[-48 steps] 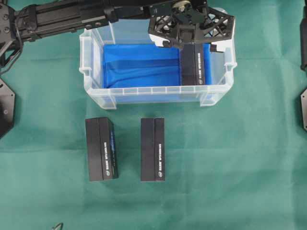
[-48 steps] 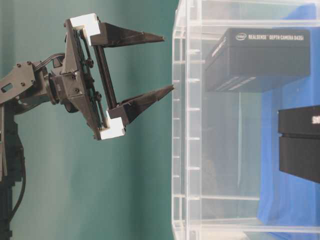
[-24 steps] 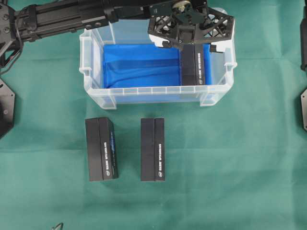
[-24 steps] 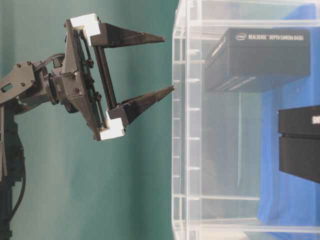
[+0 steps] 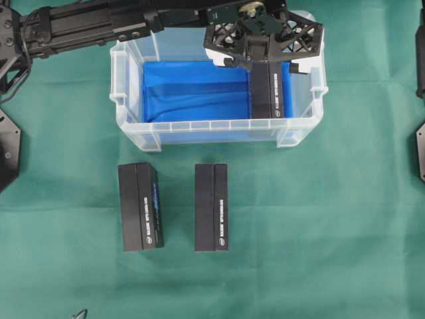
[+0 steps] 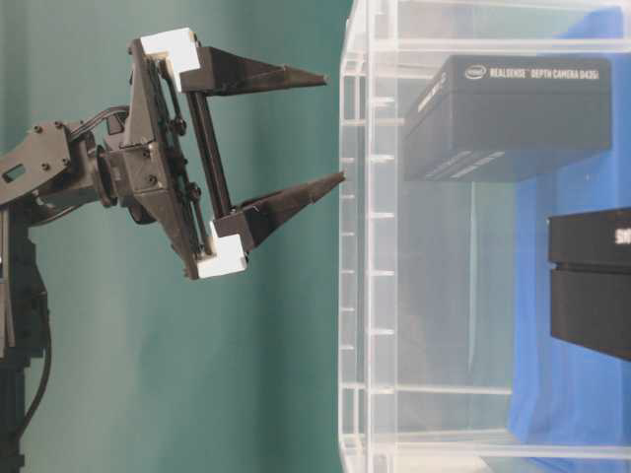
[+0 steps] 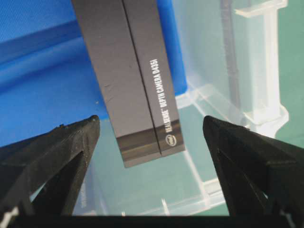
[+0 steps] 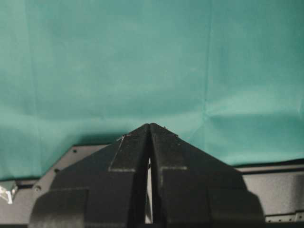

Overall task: Take the box out of the case with the left arm.
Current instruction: 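Lower the left gripper around the right box and close on it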

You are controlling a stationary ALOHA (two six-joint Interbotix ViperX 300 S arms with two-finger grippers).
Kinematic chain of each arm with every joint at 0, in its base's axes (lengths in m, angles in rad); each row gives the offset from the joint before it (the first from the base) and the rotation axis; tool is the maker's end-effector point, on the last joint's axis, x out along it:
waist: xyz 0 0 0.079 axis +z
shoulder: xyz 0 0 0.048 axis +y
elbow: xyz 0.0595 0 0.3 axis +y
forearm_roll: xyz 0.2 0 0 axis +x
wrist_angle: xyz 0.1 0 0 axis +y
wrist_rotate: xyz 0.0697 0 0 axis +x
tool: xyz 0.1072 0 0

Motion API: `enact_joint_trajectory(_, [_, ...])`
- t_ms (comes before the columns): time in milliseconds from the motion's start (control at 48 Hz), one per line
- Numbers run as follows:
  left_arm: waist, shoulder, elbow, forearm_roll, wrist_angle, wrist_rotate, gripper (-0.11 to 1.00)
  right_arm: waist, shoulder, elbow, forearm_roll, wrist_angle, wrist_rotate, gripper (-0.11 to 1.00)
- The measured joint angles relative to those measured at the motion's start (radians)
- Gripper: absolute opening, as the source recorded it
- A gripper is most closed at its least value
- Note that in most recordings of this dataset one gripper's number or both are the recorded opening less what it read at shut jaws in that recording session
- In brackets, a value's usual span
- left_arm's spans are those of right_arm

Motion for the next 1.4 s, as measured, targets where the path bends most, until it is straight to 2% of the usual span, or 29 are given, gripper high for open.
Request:
enact_joint_trajectory(729, [0.003,-0.002,0.173,0.009,-0.166,-0.018,0.87,0.000,0.000,0.000,0.002,0.002,0.002,0.00])
enact_joint_trajectory(1395, [0.009,-0.002,0.190,0.009,-0.202,-0.018,0.87,0.000,0.002,0.000,0.003,0.002,0.002,0.00])
